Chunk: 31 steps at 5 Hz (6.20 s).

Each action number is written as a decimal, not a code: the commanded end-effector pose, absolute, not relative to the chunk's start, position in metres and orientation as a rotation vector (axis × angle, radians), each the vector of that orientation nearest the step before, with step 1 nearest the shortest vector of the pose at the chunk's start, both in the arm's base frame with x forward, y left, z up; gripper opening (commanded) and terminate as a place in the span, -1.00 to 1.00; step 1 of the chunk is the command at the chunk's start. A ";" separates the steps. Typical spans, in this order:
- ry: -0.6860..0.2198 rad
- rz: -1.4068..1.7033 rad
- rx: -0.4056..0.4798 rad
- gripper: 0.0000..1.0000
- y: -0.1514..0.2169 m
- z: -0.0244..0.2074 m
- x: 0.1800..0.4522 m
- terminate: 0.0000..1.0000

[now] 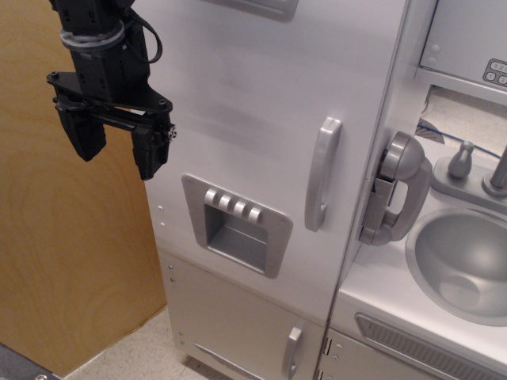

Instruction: Open fridge

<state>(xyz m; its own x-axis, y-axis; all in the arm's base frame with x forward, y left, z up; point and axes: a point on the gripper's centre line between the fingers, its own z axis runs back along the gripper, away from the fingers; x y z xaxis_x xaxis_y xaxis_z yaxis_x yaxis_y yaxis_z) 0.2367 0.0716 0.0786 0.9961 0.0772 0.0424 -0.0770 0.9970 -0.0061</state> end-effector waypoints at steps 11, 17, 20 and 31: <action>-0.325 0.029 -0.002 1.00 -0.071 0.050 0.304 -1.00; -0.359 -0.007 0.046 -1.00 -0.060 0.055 0.301 -1.00; -0.209 -0.075 0.015 1.00 -0.039 0.064 0.227 -1.00; -0.203 0.052 0.009 1.00 -0.082 0.068 0.257 -1.00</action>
<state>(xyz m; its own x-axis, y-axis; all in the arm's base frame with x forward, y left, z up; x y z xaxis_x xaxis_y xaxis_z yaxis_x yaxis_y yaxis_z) 0.2461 -0.0893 0.0498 0.9875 0.0124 0.1568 -0.0165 0.9995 0.0252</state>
